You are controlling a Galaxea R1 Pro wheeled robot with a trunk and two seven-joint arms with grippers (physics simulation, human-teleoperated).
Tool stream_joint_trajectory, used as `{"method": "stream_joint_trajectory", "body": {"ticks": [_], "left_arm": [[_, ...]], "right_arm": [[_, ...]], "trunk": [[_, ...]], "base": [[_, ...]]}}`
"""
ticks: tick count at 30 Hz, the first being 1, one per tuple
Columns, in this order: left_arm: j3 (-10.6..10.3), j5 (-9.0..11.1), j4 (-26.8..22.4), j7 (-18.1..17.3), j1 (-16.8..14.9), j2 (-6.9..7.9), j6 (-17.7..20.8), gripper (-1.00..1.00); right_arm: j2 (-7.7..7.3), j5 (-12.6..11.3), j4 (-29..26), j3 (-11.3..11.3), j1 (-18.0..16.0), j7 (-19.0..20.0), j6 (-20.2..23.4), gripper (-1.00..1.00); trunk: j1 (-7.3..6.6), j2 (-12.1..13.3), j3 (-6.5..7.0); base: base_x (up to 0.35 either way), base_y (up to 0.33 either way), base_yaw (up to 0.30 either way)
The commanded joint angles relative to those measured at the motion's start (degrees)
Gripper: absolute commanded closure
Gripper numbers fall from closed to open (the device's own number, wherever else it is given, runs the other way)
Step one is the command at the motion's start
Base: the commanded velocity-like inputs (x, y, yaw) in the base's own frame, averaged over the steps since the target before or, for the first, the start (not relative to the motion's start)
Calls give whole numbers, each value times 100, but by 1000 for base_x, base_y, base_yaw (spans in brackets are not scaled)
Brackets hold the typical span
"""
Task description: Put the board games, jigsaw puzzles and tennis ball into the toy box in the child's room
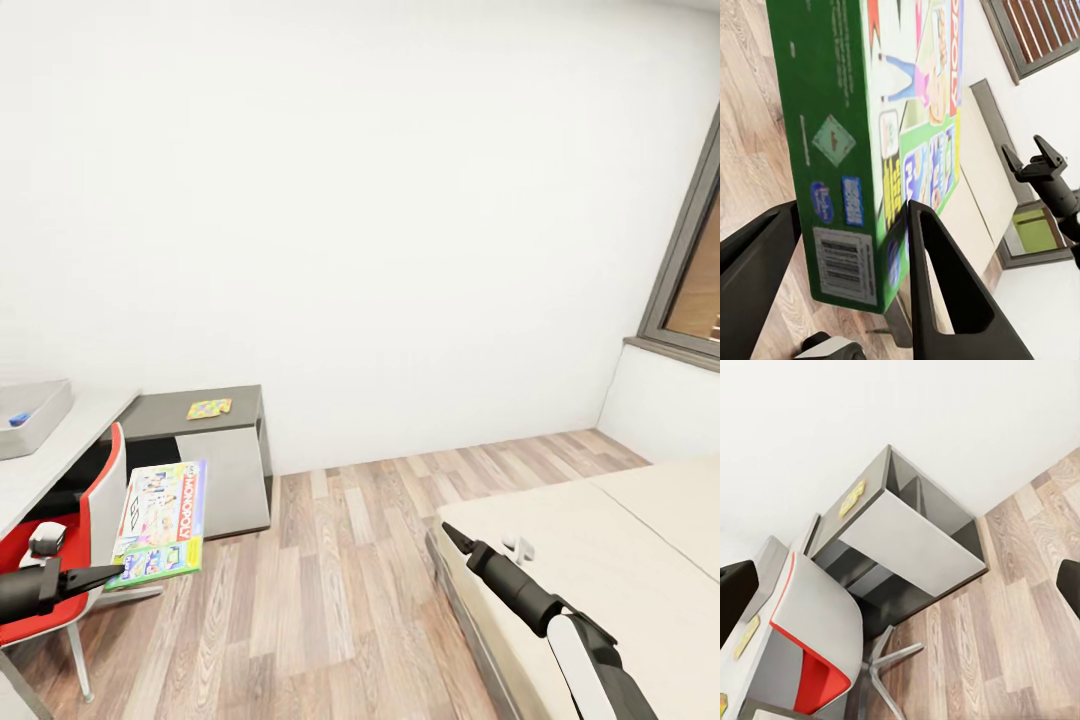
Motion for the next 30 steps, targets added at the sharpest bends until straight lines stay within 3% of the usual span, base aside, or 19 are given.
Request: {"method": "stream_joint_trajectory", "body": {"ticks": [1, 11, 17, 30], "left_arm": [[5, -15, 4, -30, -3, -1, 59, 100], [31, 16, 39, -30, -3, 0, 66, 100], [34, 13, 43, -30, -3, -1, 60, 100], [25, 8, 54, -30, -1, -3, 59, 100]], "right_arm": [[1, -48, 3, -10, -2, 9, 52, -100], [1, -70, 9, -14, 0, 11, -40, -100], [1, -82, 5, 4, 0, 57, -304, -100], [1, -73, -3, 7, 0, 62, -334, -100]], "trunk": [[2, -4, -2], [2, -4, -2], [2, -4, -2], [2, -4, -2]], "base": [[0, 0, 38], [44, 0, 8], [287, 1, 0], [282, 147, 0]]}}
